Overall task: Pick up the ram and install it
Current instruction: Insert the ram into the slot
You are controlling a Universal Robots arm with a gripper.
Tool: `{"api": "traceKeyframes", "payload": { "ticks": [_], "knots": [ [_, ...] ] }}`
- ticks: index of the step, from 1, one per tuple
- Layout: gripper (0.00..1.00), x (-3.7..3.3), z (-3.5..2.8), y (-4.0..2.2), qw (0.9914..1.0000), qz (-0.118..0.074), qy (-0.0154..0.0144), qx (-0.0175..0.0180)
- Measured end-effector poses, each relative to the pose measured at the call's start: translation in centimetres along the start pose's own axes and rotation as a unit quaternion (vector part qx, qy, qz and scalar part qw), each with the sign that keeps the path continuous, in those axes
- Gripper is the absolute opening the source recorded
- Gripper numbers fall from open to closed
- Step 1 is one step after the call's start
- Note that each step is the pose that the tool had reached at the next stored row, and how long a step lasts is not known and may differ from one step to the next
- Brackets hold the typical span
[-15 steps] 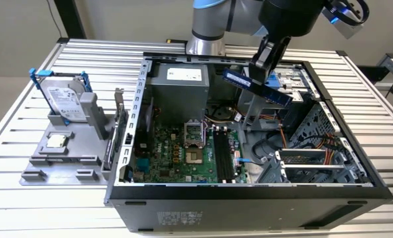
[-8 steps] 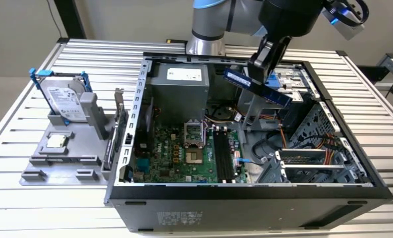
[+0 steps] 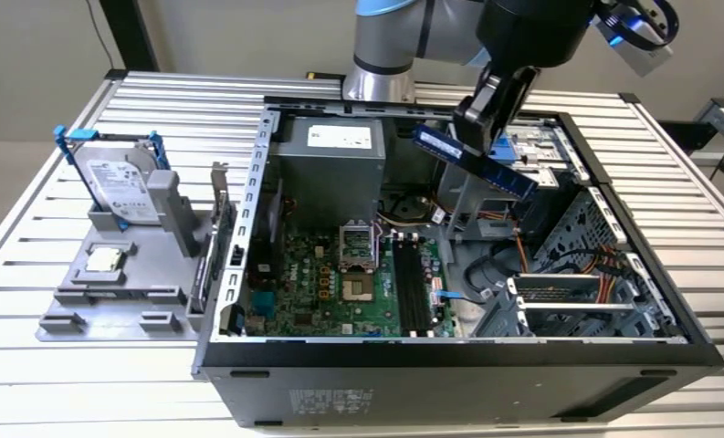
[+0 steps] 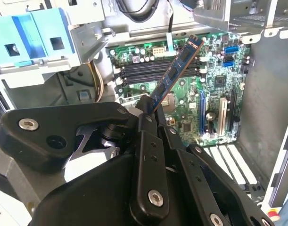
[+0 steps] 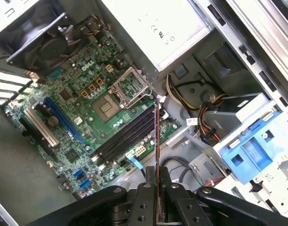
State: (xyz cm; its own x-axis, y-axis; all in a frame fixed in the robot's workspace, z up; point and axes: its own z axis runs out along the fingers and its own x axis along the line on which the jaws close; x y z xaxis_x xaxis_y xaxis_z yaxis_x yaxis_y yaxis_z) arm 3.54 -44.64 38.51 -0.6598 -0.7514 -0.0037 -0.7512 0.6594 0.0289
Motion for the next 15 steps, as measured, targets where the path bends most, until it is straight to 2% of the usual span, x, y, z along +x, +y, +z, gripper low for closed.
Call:
{"api": "traceKeyframes", "payload": {
  "ticks": [8,15],
  "knots": [
    [0.0,0.0,0.0,0.0,0.99972,0.024,-0.0007,0.0001],
    [0.0,0.0,0.0,0.0,0.99902,0.044,-0.0013,0.0002]
  ]
}}
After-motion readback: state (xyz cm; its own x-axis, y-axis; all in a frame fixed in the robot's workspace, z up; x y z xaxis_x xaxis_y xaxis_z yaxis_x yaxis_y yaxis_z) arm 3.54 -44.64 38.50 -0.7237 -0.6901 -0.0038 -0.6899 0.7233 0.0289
